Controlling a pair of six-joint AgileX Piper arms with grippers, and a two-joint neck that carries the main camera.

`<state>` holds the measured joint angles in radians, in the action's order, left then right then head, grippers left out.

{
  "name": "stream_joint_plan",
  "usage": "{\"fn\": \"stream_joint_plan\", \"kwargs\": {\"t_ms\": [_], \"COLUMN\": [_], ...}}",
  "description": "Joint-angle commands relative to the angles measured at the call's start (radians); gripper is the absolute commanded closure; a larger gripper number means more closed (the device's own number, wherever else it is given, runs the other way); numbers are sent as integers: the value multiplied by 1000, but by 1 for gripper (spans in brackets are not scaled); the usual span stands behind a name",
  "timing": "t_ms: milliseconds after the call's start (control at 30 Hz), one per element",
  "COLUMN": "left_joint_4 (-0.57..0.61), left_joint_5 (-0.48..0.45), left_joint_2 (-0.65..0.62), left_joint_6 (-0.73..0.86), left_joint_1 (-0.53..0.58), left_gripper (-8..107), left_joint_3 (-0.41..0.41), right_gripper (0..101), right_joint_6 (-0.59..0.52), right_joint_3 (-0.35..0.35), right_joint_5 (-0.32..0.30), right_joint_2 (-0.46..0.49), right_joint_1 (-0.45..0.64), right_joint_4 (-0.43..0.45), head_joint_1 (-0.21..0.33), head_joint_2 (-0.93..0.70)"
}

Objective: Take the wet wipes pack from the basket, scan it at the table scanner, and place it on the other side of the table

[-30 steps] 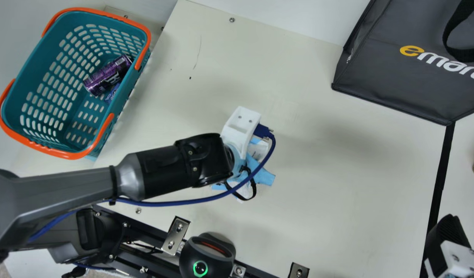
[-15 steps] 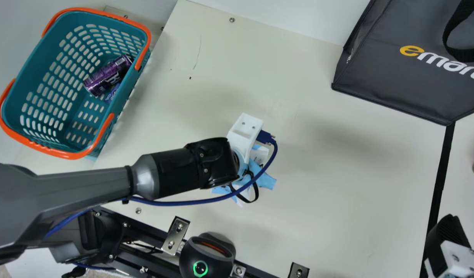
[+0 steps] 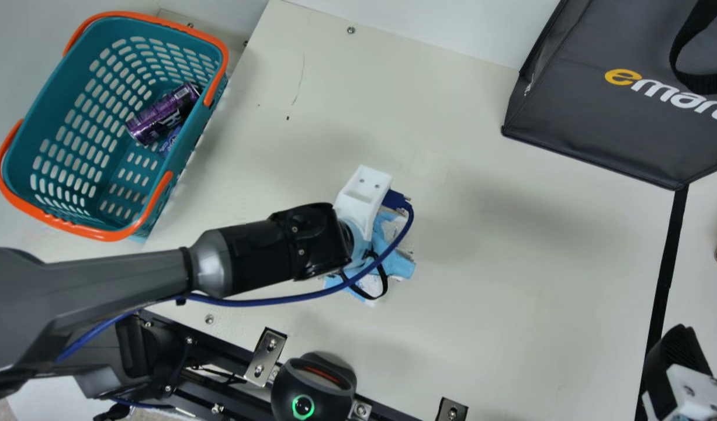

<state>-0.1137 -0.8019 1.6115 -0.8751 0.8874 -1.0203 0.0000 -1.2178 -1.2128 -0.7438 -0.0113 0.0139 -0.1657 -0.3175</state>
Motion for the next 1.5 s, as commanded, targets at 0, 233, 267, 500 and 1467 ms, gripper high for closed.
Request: {"fn": "stream_joint_plan", "kwargs": {"t_ms": [0, 233, 267, 500, 1467], "left_joint_4": [8, 68, 80, 168, 383], "left_joint_5": [4, 10, 11, 11, -59], "left_joint_2": [-20, -121, -137, -252, -457], "left_joint_6": [11, 94, 111, 254, 587], "left_joint_1": [-7, -66, -77, -188, -530], "left_gripper": [13, 9, 9, 9, 9], "left_joint_3": [4, 33, 39, 83, 100], "right_gripper": [6, 6, 6, 6, 6], "right_joint_6": [0, 0, 0, 0, 0], "right_joint_3": [0, 0, 0, 0, 0], "right_joint_5": [0, 0, 0, 0, 0], "right_joint_2": [0, 0, 0, 0, 0], "right_joint_1": [0, 0, 0, 0, 0], "right_joint_4": [0, 0, 0, 0, 0], "head_joint_1": [27, 27, 27, 27, 27], "head_joint_2": [-4, -4, -4, -4, 275]}}
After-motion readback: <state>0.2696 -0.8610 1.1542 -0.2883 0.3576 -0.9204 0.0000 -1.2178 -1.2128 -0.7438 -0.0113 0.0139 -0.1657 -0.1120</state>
